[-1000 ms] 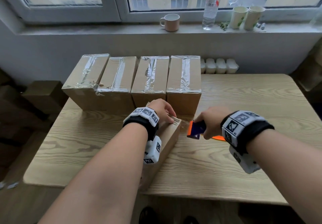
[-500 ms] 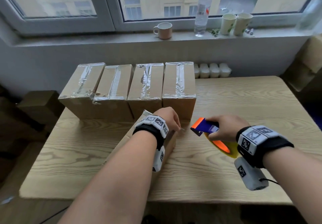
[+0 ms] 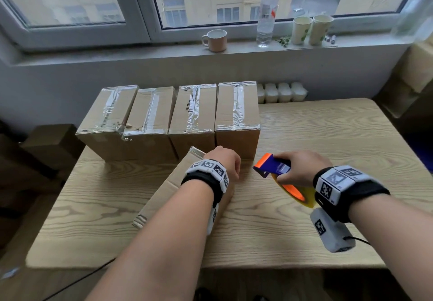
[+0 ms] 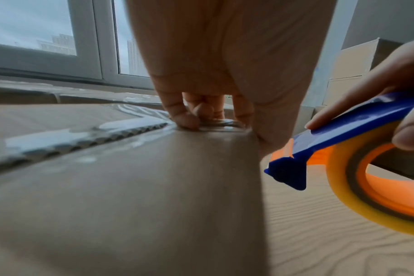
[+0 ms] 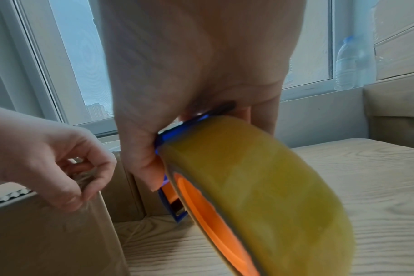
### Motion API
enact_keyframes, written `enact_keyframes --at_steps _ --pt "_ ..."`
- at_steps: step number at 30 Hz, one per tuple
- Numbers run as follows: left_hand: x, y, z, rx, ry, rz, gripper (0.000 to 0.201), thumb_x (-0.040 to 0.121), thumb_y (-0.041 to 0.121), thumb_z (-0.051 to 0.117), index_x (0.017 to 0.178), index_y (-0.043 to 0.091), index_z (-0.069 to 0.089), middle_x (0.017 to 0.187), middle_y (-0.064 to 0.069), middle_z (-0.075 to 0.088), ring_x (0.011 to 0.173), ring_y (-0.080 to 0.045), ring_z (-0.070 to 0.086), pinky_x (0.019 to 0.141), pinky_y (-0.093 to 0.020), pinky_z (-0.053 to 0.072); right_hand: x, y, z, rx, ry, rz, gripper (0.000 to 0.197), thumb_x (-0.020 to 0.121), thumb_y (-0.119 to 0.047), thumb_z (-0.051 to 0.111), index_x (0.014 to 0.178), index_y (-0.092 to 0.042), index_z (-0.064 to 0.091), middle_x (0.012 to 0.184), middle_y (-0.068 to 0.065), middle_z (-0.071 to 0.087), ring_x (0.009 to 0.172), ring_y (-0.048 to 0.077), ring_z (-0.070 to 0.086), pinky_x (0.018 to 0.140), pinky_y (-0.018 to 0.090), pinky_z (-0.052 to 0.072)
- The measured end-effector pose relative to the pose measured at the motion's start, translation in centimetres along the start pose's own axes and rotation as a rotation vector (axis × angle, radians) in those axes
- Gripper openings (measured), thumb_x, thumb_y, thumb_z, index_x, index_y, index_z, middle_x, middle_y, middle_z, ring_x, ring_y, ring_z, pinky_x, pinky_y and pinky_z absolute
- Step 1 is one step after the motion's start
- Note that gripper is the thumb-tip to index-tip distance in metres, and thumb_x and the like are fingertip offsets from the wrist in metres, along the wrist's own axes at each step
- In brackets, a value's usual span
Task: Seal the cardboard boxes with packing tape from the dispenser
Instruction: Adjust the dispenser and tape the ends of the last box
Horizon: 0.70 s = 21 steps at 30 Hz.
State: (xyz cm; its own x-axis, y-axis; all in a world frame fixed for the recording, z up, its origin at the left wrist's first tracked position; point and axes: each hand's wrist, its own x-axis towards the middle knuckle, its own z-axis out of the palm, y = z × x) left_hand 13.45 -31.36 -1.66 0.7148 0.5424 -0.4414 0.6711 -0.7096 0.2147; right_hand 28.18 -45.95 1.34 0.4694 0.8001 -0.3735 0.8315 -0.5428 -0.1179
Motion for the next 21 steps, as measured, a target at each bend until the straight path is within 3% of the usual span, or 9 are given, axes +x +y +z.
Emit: enact_keyframes --at_steps 3,6,16,21 --pt "0.0 0.0 0.3 0.009 0.017 0.021 0.010 0.079 0.028 0.067 0.087 0.029 0.061 0.103 0.001 0.061 0.106 -0.018 0.045 0.079 -0.031 0.044 -0.3 0.0 0.0 -0.006 0.007 0.005 0.059 0.072 -0.047 0.066 0.129 -0.042 0.051 0.117 -0.012 0.063 0.105 0.016 0.057 0.079 0.029 0.048" --pt "0.0 -0.2 0.6 0.014 0.041 0.027 0.029 0.080 0.024 0.066 0.106 0.023 0.055 0.104 -0.001 0.062 0.108 -0.020 0.045 0.085 -0.034 0.047 -0.7 0.0 0.0 0.000 0.000 0.012 0.058 0.072 -0.047 0.066 0.127 -0.042 0.052 0.116 -0.012 0.063 0.103 0.015 0.057 0.080 0.030 0.049" --pt "-0.5 0.0 0.4 0.042 0.053 -0.004 0.022 0.079 0.025 0.068 0.099 0.019 0.065 0.104 -0.003 0.062 0.109 -0.022 0.046 0.081 -0.030 0.045 -1.0 0.3 0.1 0.088 -0.057 0.025 0.062 0.072 -0.055 0.067 0.130 -0.043 0.049 0.119 -0.011 0.062 0.103 0.016 0.056 0.084 0.030 0.049" --pt "-0.9 -0.9 0.2 -0.099 0.071 -0.003 0.021 0.075 0.032 0.068 0.092 0.020 0.070 0.084 0.006 0.055 0.103 -0.020 0.046 0.079 -0.028 0.044 0.0 -0.3 2.4 0.122 -0.134 0.025 0.053 0.081 -0.039 0.060 0.133 -0.031 0.048 0.121 -0.003 0.061 0.106 0.021 0.057 0.090 0.035 0.048"
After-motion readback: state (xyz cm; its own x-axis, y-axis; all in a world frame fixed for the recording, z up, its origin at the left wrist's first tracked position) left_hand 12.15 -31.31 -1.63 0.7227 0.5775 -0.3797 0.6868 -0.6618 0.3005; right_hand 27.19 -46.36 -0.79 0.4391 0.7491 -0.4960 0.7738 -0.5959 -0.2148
